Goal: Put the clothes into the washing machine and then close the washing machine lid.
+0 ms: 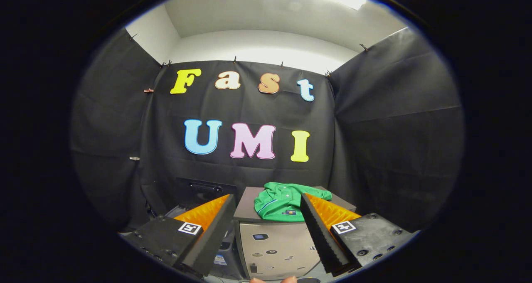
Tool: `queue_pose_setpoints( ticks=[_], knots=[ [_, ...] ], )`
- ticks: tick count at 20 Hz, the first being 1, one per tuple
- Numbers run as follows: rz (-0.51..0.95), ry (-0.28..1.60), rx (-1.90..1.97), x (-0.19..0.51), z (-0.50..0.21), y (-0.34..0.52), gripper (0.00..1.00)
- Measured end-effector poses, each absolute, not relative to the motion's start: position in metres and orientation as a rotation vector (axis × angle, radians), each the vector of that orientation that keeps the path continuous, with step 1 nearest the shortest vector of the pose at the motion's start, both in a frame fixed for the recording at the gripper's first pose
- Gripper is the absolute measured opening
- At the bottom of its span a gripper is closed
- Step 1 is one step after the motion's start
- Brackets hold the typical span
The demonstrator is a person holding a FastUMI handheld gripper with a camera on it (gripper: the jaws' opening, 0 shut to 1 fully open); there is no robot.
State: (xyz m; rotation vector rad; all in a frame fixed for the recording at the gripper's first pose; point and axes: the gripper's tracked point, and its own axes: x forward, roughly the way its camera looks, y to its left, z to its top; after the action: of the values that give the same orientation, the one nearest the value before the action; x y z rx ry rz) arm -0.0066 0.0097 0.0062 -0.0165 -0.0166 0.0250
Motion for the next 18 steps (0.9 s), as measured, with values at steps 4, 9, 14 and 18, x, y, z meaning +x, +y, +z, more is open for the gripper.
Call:
queue_pose_setpoints(
  ticks=[4, 9, 14, 18],
  knots=[
    [0.018, -0.015, -0.018, -0.006, 0.007, 0.008, 0.98],
    [0.021, -0.004, -0.011, -0.001, 0.003, 0.009, 0.98],
    [0.005, 0.016, -0.002, 0.016, -0.001, 0.001, 0.98],
    [0.001, 0.044, -0.019, 0.045, -0.002, -0.007, 0.98]
  ],
)
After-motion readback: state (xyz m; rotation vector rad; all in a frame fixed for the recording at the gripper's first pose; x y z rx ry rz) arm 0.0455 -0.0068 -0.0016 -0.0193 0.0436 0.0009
